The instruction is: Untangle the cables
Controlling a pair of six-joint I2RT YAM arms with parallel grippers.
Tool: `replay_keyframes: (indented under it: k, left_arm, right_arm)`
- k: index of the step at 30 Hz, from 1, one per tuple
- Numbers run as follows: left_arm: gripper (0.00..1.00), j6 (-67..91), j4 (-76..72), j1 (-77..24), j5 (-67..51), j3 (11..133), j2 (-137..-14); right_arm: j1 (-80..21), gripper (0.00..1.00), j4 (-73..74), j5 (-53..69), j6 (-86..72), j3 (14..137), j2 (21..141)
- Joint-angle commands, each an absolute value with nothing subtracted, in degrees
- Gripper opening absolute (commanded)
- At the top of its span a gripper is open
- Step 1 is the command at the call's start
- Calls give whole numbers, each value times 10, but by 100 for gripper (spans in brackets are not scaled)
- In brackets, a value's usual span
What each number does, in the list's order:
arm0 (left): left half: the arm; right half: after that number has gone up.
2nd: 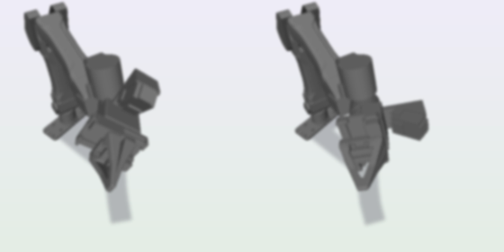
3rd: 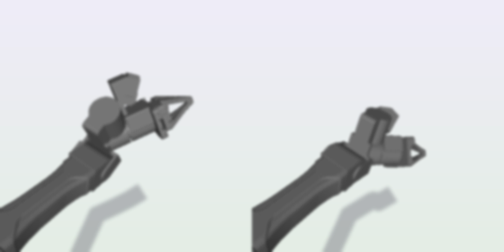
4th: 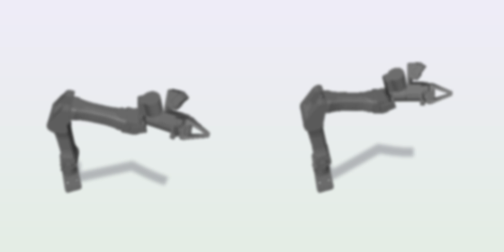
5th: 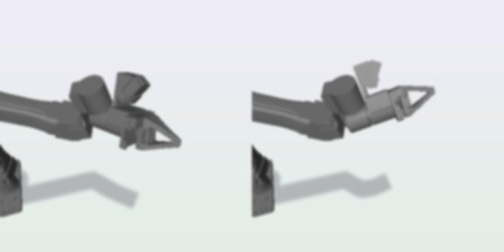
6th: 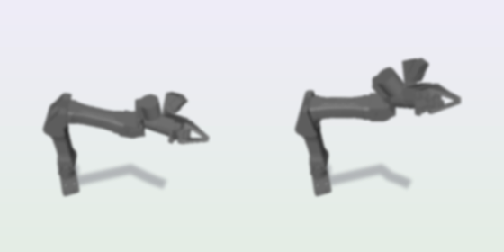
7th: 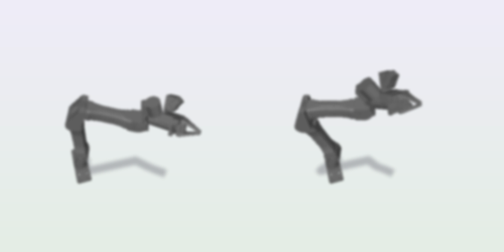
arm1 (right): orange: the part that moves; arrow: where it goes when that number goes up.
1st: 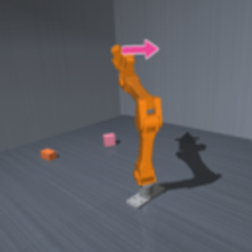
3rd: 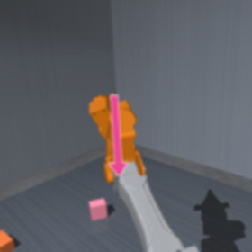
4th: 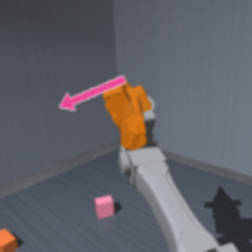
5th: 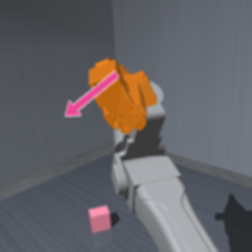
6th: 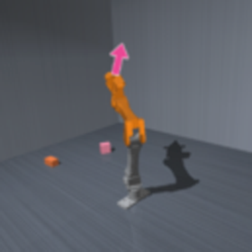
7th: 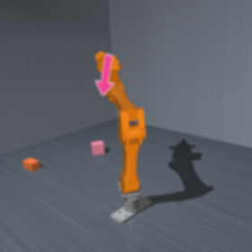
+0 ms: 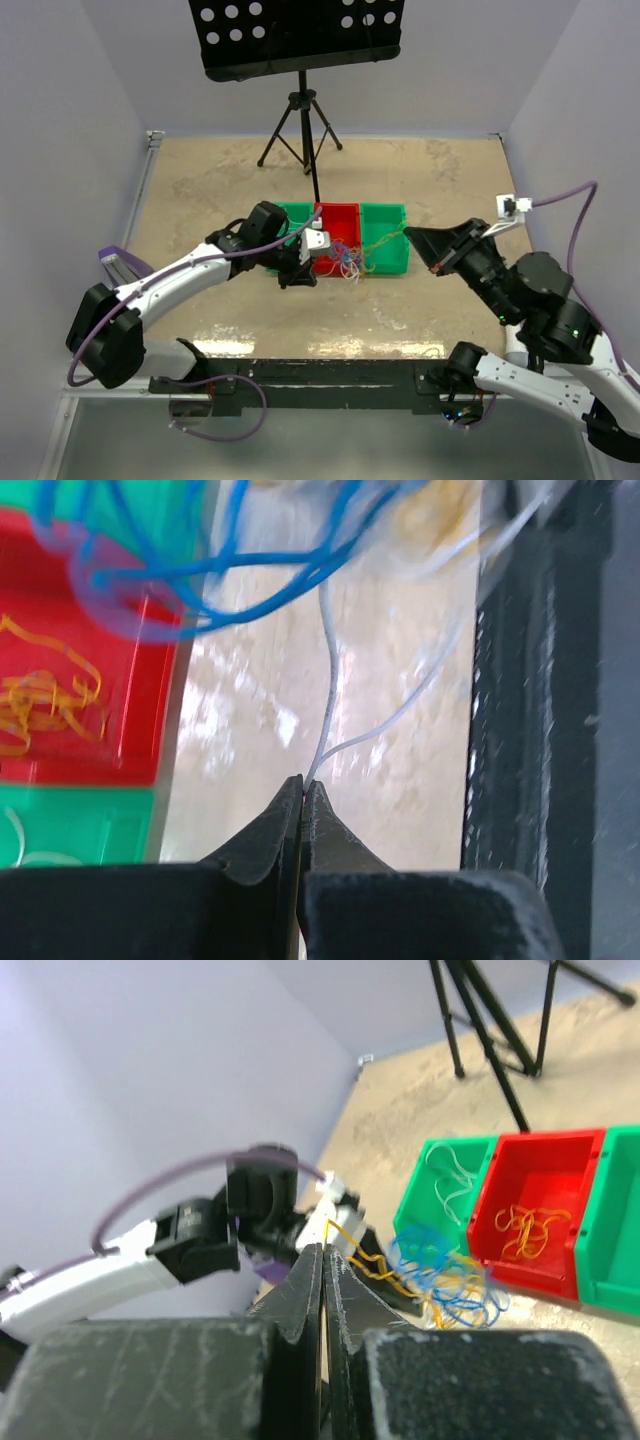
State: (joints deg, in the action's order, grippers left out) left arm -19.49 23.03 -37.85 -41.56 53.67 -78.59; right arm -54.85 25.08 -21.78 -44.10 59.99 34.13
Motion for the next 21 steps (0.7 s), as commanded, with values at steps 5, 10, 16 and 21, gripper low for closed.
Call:
replay_keyframes:
  k: [5,10,16,21]
  left_arm:
    - [0,-351,359,-367,-229,513,-718]
    - [0,-401,376,-367,-131,484,-685]
    - [0,-446,392,-365,-62,426,-630]
    - [0,-468,409,-365,-35,392,-609]
  right_arm:
    - [-550,0,315,-308,-416,693,314]
    - [-550,0,340,-344,-409,729,312]
    - [-550,0,372,-387,-395,781,300]
    - [-550,0,381,-426,-367,838,296]
